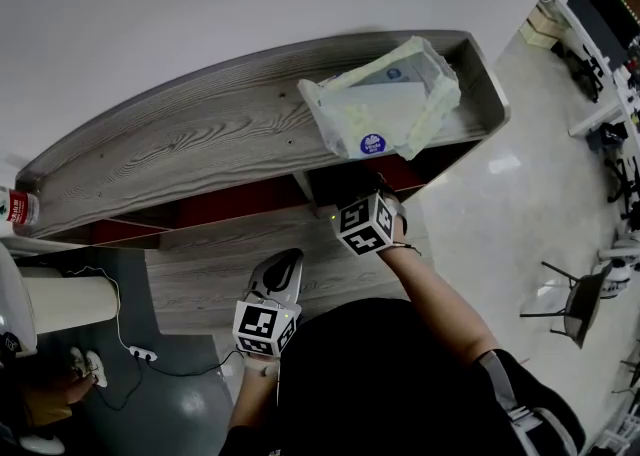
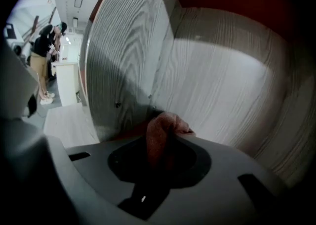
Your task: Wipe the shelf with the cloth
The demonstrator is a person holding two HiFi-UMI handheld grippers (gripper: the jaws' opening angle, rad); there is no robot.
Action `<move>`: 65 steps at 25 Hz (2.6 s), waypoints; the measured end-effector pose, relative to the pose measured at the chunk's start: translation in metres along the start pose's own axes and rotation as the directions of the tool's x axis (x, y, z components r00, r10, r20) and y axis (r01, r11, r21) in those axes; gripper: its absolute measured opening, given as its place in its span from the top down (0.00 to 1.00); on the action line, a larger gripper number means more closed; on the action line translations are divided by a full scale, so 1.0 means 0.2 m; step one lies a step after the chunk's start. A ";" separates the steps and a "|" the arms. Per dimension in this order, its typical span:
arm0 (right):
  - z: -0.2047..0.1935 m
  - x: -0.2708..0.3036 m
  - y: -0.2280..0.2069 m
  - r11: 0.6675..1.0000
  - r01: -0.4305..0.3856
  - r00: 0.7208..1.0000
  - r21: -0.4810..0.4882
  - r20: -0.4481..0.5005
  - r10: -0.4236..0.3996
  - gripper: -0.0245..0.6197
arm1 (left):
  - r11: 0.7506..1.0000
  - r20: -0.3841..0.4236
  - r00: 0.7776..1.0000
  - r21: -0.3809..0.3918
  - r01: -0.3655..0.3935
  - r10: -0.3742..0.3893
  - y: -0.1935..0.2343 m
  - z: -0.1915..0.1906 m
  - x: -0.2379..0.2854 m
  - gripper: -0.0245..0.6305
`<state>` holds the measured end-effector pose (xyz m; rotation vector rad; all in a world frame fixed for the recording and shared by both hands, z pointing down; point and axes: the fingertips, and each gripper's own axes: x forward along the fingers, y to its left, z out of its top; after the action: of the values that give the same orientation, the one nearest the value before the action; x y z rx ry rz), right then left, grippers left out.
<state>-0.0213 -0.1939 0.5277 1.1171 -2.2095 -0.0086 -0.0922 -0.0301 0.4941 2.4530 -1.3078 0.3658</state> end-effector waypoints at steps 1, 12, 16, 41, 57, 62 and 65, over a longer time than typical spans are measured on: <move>0.01 0.00 0.02 1.000 -0.025 1.000 0.014 0.003 0.025 0.84 | 1.000 0.001 1.000 -0.001 -0.005 0.005 0.00 0.00 -0.01 0.94; 0.19 -0.08 0.08 0.739 -0.370 0.924 0.562 0.308 0.229 0.85 | 0.999 0.010 0.999 0.001 -0.045 0.045 0.03 0.00 -0.08 0.94; 0.23 -0.11 0.10 0.606 -0.453 0.888 0.654 0.388 0.246 0.85 | 0.999 0.010 0.999 -0.002 -0.052 0.052 0.03 0.00 -0.10 0.94; 0.88 -0.69 -0.12 0.303 -0.799 0.563 0.520 0.824 0.069 0.86 | 1.000 -0.008 1.000 0.004 -0.016 0.016 0.01 -0.02 -0.05 0.94; 0.67 -0.26 -0.13 0.185 -0.719 0.683 0.670 0.731 0.007 0.86 | 1.000 -0.020 1.000 -0.002 -0.017 0.017 0.03 -0.03 -0.02 0.94; 0.46 -0.11 -0.07 0.146 -0.609 0.791 0.780 0.610 0.042 0.86 | 1.000 -0.026 1.000 -0.003 -0.018 0.018 0.03 -0.04 -0.02 0.94; 0.37 -0.08 -0.03 0.159 -0.561 0.827 0.812 0.559 0.064 0.86 | 1.000 -0.027 1.000 -0.005 -0.015 0.015 0.03 -0.04 -0.02 0.94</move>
<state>-0.0517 -0.2077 0.4587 1.1956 -2.7963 1.7876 -0.0988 -0.0268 0.5013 2.4267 -1.3156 0.3981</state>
